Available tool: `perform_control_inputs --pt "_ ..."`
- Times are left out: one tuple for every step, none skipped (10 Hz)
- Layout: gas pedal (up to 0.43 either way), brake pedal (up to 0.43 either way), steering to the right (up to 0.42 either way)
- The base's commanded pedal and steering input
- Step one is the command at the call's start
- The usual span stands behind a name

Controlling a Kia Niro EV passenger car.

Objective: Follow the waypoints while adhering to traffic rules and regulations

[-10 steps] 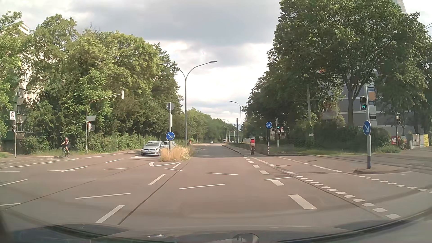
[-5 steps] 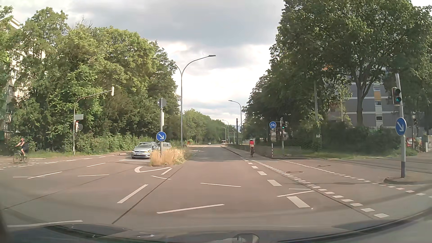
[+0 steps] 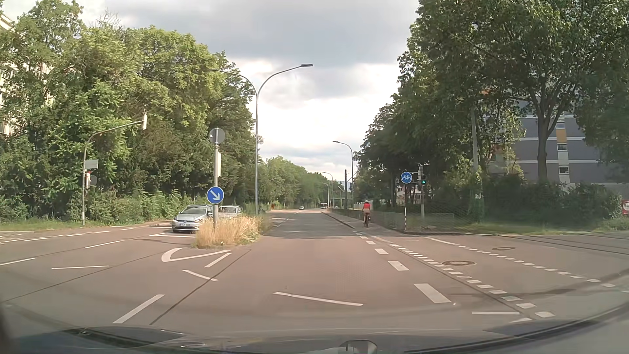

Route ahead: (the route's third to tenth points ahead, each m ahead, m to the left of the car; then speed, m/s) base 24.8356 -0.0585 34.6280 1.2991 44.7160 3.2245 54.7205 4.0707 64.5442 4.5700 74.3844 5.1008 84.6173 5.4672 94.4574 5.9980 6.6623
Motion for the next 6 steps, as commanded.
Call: perform_control_inputs --pt "0.319 0.000 0.002" --pt "0.319 0.000 0.001" --pt "0.299 0.000 0.002" --pt "0.268 0.000 0.001" --pt "0.268 0.000 0.001" --pt "0.268 0.000 0.002"
